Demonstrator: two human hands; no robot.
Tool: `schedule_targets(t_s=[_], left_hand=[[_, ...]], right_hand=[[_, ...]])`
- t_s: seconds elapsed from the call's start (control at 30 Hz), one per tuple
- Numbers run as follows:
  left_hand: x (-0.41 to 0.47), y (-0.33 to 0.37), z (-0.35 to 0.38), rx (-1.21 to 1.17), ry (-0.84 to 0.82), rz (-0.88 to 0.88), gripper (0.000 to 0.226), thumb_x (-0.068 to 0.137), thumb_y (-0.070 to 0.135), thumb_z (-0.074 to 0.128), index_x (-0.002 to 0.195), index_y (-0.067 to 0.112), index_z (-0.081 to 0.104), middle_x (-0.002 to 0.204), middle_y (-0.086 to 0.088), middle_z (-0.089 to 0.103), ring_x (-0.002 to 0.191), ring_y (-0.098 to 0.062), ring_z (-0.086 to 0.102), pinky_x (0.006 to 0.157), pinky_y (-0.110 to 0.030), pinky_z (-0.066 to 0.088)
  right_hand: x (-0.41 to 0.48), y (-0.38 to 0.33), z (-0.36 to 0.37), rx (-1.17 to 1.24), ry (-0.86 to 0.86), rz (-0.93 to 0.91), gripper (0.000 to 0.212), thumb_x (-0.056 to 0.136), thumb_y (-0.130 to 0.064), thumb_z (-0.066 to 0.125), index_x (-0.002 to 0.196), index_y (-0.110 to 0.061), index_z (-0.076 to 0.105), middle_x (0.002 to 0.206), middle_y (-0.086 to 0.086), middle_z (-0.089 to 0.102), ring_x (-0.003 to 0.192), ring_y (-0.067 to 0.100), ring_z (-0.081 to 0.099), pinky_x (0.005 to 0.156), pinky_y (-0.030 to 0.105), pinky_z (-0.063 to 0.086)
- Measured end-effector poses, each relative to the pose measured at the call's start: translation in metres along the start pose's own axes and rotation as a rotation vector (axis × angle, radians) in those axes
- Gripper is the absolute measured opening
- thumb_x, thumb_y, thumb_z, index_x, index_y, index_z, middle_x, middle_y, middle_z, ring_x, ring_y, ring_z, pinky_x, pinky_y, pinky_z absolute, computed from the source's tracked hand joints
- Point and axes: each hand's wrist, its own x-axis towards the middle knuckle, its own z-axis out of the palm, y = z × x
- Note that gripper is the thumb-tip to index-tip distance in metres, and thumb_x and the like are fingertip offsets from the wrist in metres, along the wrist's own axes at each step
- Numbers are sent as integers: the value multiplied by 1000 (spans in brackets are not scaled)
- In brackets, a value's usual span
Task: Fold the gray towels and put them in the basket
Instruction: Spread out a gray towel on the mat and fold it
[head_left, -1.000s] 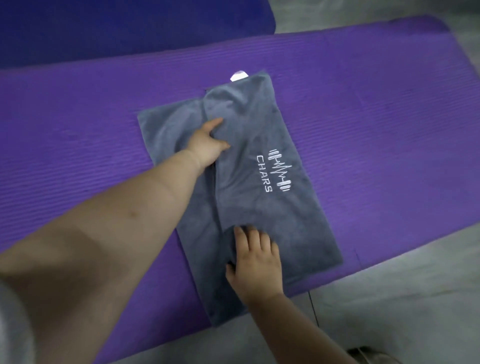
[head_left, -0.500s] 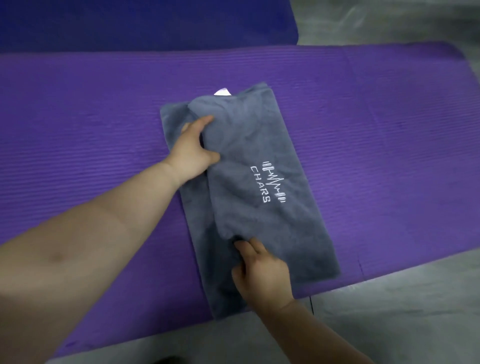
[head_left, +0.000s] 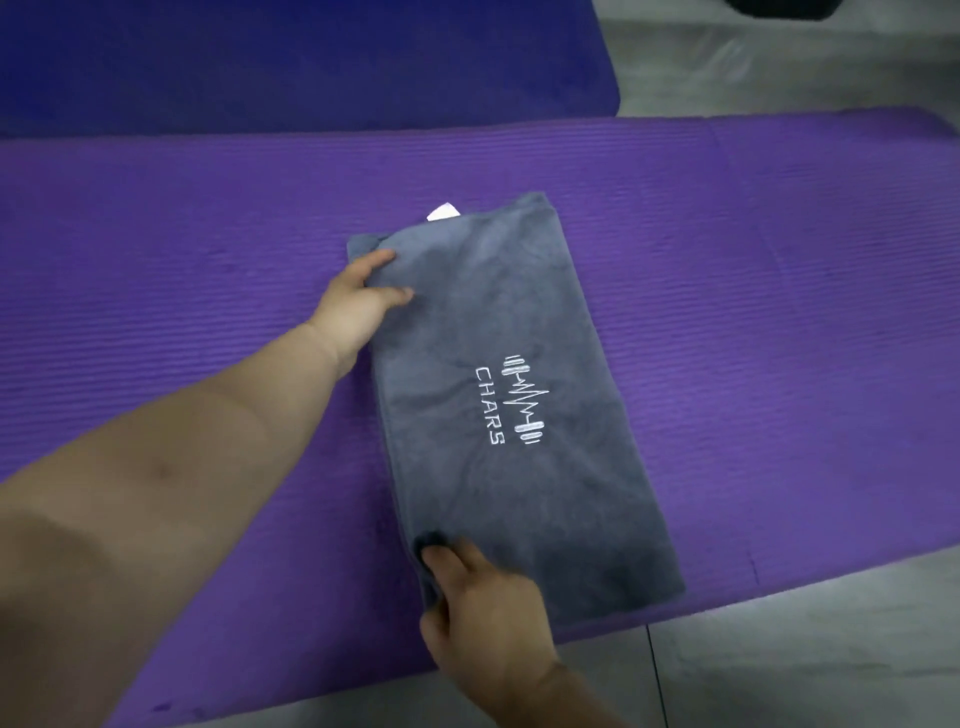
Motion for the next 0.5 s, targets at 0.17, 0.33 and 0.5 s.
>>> schedule_targets(t_s=[0.17,0.33,0.5], left_hand=[[3,10,7,442,129,337,54,81,-12,43,133,4,42,138,-18,37,128,-25,38,89,9,19],[-2,-15,-19,707,162,127,64,86,13,55,143,13,25,153,-15,9,141,-27,16,113,-23,14],[-50,-35,-29,845,25,259,65,87,26,55,144,13,25,154,-15,13,142,-28,17,114,-34,18]], right_hand=[[-5,4,3,55,8,-11,46,49,-37,32,91,-34,50,70,-17,68,36,2,53,32,14,35],[-9,12,9,-11,-92,-52,49,57,-51,34,83,-31,72,66,-14,68,52,2,62,48,9,45],[-2,38,-2,-23,105,-129,41,72,-48,45,103,-26,59,91,0,71,84,16,54,74,27,38]])
